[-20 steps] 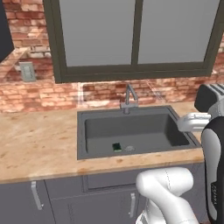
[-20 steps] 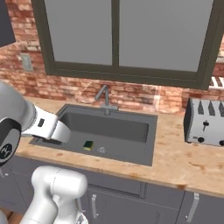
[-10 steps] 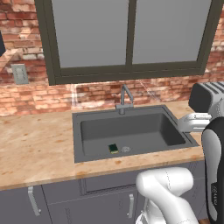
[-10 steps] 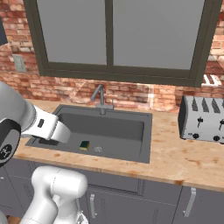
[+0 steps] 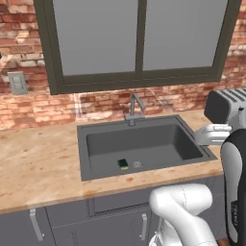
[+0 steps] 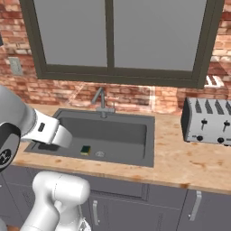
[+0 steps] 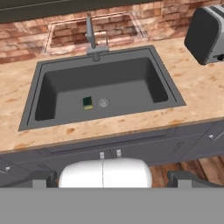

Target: Pick up the dish brush and sponge from the sink, and place them back in the cabinet, and close the cabinet doors.

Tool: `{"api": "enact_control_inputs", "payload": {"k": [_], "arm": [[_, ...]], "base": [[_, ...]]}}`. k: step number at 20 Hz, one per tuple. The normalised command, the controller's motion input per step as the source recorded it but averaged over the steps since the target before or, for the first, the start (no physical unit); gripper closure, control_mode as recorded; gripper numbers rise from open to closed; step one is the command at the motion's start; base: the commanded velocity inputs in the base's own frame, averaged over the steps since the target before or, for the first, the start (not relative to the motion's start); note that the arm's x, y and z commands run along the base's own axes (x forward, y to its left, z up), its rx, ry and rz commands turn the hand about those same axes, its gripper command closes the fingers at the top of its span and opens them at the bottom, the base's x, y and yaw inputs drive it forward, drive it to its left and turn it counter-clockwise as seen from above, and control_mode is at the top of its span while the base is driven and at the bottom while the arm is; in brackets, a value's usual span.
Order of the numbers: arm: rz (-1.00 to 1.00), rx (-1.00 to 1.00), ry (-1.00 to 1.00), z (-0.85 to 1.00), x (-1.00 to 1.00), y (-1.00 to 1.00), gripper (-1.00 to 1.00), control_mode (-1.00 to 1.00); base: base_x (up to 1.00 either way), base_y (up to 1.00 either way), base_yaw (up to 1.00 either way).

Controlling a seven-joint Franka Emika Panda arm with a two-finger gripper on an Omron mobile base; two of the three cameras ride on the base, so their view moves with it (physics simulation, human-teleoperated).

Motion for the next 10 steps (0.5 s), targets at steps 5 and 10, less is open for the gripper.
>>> {"api": "enact_control_inputs", "payload": {"k": [5,10], "arm": [[0.0,0.0,0.0,0.0,0.0,0.0,-1.0,1.0],[0.0,0.0,0.0,0.0,0.0,0.0,-1.0,1.0]], "base": [[0.47,0.0,0.0],[0.56,0.0,0.01]]}}
